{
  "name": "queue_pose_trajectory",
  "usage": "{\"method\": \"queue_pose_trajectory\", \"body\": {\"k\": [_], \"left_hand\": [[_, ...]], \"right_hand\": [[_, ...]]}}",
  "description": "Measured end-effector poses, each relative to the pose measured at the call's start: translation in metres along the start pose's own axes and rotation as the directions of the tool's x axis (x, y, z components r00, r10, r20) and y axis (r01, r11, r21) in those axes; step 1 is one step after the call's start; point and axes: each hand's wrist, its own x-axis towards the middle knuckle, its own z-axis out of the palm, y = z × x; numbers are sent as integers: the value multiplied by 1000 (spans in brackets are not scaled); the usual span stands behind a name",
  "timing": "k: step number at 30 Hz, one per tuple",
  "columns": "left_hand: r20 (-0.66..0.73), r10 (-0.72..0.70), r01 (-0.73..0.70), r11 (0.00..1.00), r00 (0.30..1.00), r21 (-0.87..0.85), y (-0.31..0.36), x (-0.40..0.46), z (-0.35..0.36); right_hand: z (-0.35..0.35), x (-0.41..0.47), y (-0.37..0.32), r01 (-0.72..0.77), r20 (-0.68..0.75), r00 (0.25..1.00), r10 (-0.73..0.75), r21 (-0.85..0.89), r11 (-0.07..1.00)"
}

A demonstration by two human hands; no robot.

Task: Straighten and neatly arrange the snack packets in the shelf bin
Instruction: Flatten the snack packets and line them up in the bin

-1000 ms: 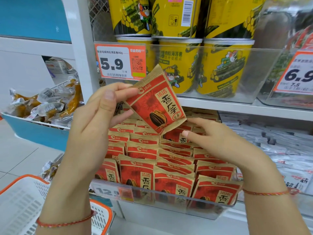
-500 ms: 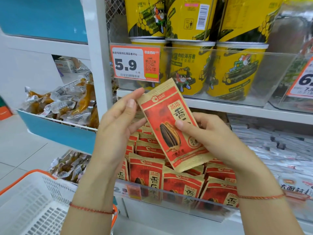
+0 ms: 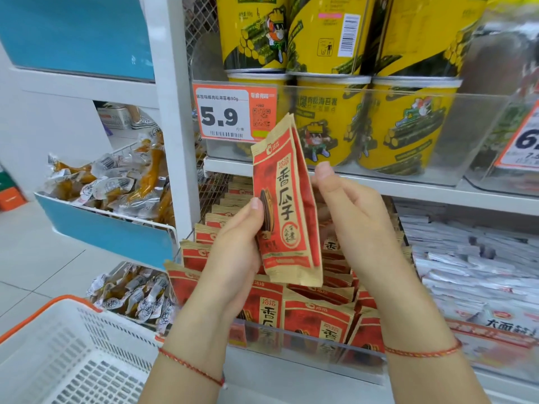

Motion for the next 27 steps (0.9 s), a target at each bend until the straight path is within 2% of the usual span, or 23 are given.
{"method": "queue_pose_trajectory", "body": {"k": [5,14,18,22,24,27], "left_hand": [[-14,-4,3,998,1000,-68,-4,3,2],[10,-10,10,1000,1000,5,-5,5,-1],[9,-8,8,1000,1000,2,-4,3,0],[23,13,-14,1000,1000,13,-3,1,2],[0,51,-51,999,999,9,-1,1,1],[-75,128,-133,989,989,-68,7,2,-5]], "right_hand": [[3,0,-3,35,-72,997,-31,59,998],[4,0,1,56,1,998,-56,97,994],[4,0,2,66,-2,998,-66,48,997],[3,-1,1,56,4,998,-57,69,996],[1,0,0,38,38,998,-42,92,995],[-4,0,-2,-44,200,980,13,151,988]]}}
